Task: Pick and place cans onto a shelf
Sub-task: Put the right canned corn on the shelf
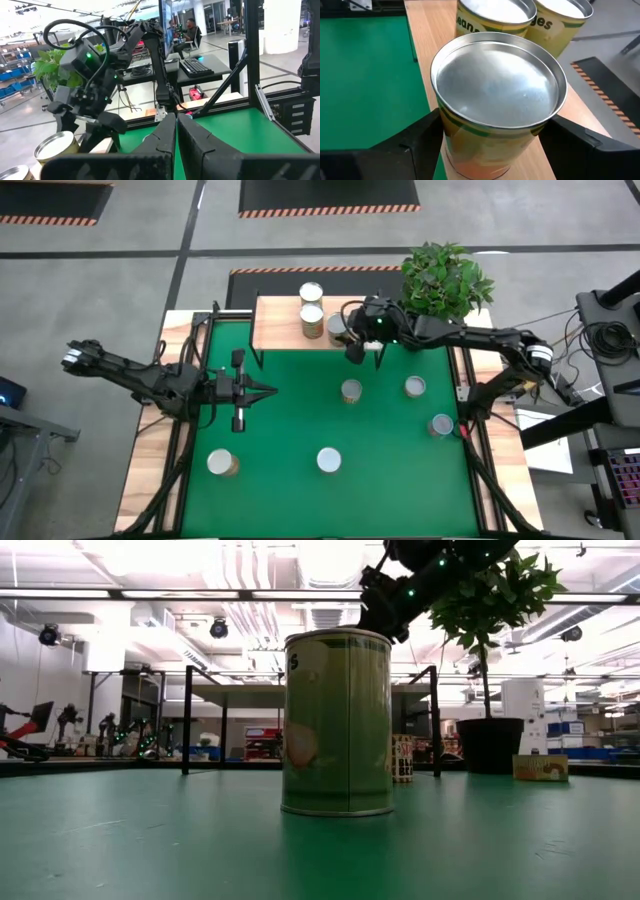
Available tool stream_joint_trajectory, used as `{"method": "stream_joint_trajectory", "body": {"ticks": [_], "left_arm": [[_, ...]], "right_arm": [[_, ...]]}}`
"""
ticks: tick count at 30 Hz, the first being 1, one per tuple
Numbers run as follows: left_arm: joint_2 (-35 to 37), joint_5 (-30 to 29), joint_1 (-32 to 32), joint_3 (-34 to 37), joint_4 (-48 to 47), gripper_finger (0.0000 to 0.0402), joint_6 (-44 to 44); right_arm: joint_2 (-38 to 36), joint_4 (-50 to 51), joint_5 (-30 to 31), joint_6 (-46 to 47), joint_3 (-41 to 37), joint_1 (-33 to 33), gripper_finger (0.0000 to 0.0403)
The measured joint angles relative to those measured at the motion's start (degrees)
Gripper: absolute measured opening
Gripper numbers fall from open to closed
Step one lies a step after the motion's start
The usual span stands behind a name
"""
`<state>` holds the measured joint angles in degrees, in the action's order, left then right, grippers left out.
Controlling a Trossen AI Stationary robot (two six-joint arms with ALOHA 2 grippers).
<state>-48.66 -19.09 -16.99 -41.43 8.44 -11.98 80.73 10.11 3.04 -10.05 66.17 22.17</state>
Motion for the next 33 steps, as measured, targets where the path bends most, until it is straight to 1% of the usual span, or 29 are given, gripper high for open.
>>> {"method": "stream_joint_trajectory", "body": {"ticks": [3, 7, 11, 18, 22, 25, 27, 30, 33], "left_arm": [[0.0, 0.0, 0.0, 0.0, 0.0, 0.0000, 0.0], [0.0, 0.0, 0.0, 0.0, -0.3, 0.0000, 0.0], [0.0, 0.0, 0.0, 0.0, -0.5, 0.0000, 0.0], [0.0, 0.0, 0.0, 0.0, -0.5, 0.0000, 0.0], [0.0, 0.0, 0.0, 0.0, -0.5, 0.0000, 0.0], [0.0, 0.0, 0.0, 0.0, -0.5, 0.0000, 0.0], [0.0, 0.0, 0.0, 0.0, -0.5, 0.0000, 0.0], [0.0, 0.0, 0.0, 0.1, -0.5, 0.0000, 0.0], [0.0, 0.0, 0.0, 0.1, -0.6, 0.0000, 0.0]], "right_arm": [[0.3, 0.0, 0.0, -0.7, 0.0, 0.1, 0.0292], [0.3, 0.3, 0.2, -1.0, 0.1, 0.4, 0.0327], [-0.4, 0.7, 3.0, -2.2, 0.1, 0.6, 0.0346], [-4.8, 0.8, 3.0, -2.2, 0.1, 0.4, 0.0335], [-7.8, 1.4, 3.0, -1.6, 0.1, -1.5, 0.0322], [-8.8, 1.8, 2.9, -0.6, 0.1, -4.6, 0.0297], [-9.0, 2.0, 3.0, -0.4, 0.1, -7.0, 0.0270], [-8.8, 2.0, 3.4, 0.0, 0.1, -9.9, 0.0214], [-7.7, 3.8, 7.0, 0.3, 0.1, -11.2, 0.0144]]}}
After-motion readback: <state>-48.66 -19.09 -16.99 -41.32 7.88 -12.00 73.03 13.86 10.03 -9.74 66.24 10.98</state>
